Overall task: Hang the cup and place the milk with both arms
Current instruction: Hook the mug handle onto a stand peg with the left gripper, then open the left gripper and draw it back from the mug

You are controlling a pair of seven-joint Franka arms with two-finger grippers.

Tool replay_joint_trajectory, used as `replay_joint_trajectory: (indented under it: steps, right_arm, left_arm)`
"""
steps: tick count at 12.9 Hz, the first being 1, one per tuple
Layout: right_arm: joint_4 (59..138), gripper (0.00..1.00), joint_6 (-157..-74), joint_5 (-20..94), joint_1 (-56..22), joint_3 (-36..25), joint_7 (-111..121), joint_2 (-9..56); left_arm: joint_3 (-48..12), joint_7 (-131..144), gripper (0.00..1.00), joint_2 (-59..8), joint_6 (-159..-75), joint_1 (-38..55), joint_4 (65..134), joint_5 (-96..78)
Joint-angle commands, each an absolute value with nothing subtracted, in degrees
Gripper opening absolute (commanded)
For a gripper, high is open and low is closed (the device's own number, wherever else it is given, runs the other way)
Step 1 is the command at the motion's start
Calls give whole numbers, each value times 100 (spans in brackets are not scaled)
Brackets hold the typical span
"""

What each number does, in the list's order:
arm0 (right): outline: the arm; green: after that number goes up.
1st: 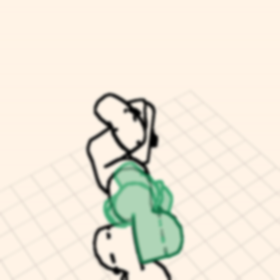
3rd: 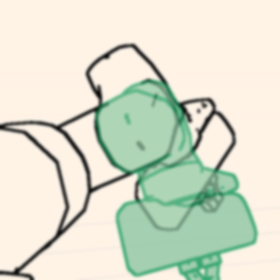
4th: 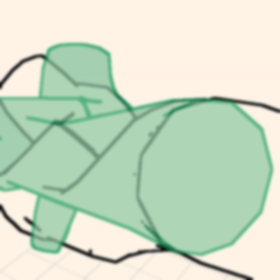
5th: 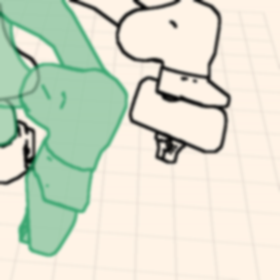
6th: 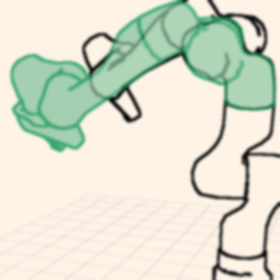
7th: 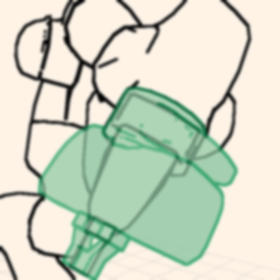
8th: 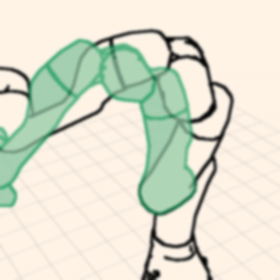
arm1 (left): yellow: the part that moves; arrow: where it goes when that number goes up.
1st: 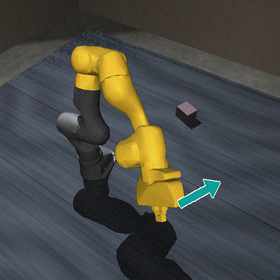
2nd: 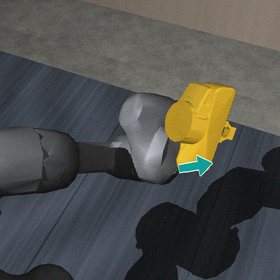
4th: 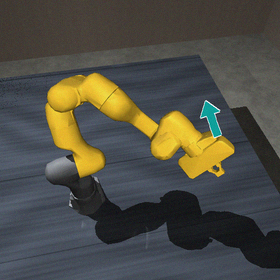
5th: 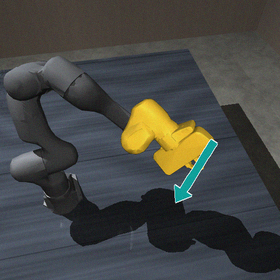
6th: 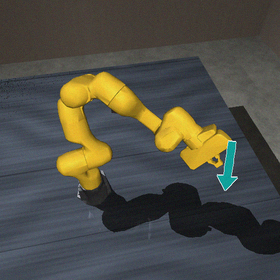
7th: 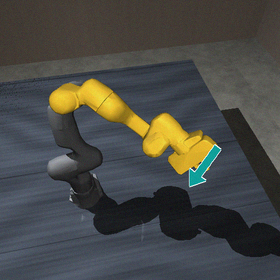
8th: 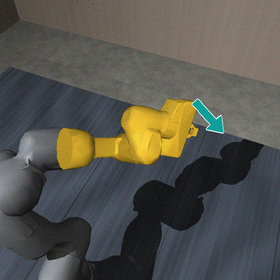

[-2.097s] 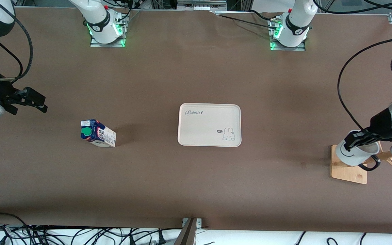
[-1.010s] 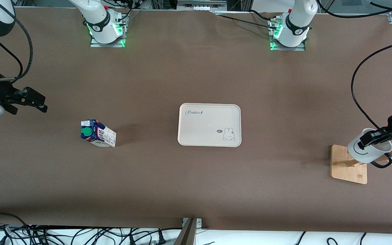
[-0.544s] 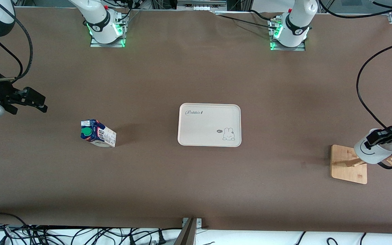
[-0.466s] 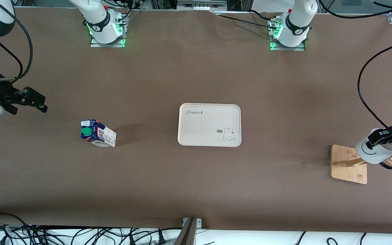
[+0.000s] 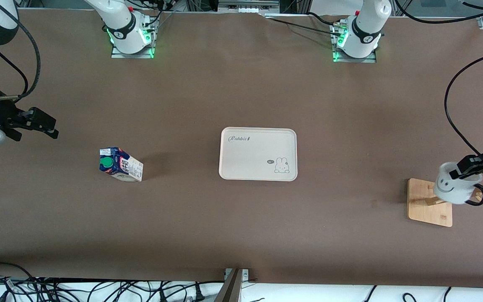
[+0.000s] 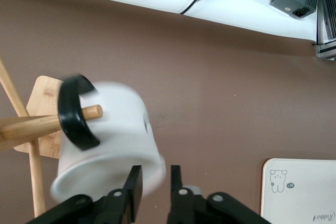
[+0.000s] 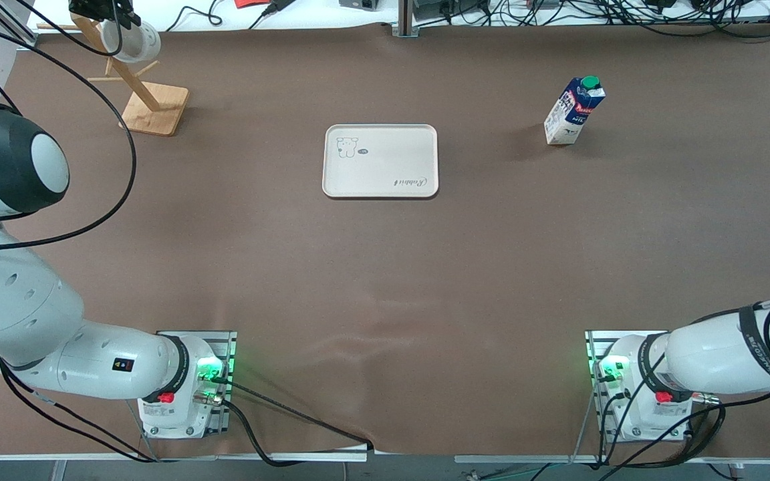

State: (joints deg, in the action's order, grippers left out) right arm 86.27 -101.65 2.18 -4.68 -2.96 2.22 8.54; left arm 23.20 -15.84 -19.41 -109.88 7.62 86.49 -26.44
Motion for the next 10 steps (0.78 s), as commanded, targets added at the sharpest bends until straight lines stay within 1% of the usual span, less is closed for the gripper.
replay_joint_trajectory:
  steps: [1, 2, 3, 5, 8, 10]
  right_arm:
    - [8640, 100, -10151, 185, -475, -290, 211, 826]
    - [8640, 100, -10151, 185, -475, -290, 211, 826]
    - [8640, 100, -10151, 185, -475, -290, 211, 826]
    - [8640, 100, -10151, 193, -475, -290, 211, 826]
    - [8640, 100, -10151, 193, -475, -290, 211, 826]
    - [8640, 100, -10151, 193, -475, -290, 211, 826]
  left_arm:
    - [2347, -1741, 100, -1881, -10539, 756, 8473, -2769]
    - [2329, -1740, 100, -1846, -10468, 765, 8473, -2725]
    - [2329, -1723, 100, -1828, -10155, 791, 8386, -2707]
    - [2312, -1679, 100, -1837, -9487, 826, 7764, -2323]
    - [2224, -1661, 100, -1811, -8844, 896, 7209, -1856]
    - [2224, -1531, 100, -1811, -8291, 1193, 6726, -1365]
